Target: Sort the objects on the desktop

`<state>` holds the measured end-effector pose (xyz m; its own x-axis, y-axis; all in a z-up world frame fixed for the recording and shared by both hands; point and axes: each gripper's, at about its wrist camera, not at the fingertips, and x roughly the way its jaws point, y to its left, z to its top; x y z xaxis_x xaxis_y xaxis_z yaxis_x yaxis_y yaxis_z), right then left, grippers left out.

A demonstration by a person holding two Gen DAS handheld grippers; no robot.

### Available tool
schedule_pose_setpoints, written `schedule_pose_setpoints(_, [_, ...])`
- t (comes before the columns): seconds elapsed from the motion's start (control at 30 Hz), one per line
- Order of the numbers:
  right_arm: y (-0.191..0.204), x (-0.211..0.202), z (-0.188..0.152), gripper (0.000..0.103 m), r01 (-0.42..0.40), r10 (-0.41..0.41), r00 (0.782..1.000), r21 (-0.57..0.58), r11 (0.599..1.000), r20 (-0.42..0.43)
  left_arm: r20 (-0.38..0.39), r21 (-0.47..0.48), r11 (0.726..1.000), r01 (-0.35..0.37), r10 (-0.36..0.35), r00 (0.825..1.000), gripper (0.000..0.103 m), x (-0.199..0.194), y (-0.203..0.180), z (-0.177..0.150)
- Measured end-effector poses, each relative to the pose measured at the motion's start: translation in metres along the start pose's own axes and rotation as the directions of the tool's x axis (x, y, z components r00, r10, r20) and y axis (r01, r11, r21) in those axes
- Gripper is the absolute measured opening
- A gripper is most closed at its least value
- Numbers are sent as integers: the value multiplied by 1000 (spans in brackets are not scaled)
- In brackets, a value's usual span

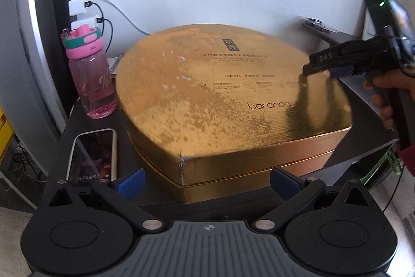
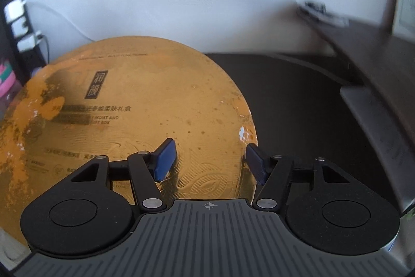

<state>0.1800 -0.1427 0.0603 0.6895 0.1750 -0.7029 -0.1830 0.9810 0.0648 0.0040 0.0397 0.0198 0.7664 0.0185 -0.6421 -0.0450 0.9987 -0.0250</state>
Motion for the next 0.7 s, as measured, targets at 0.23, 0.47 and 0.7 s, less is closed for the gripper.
schedule_pose_setpoints(0.23, [23,-32,0,64,-39,44,996,-67,997,75,28,-14,1000,14,-13,1000,102,-5,3,1])
schedule_pose_setpoints(0.47, [45,-64,-14,65,-121,132,985,-105,987,115,178,3,1000,7,-7,984,102,-10,14,35])
schedule_pose_setpoints(0.7, [38,-67,-37,66,-106,112,990,-75,992,84,153,-68,996,-62,72,986,100,32,43,77])
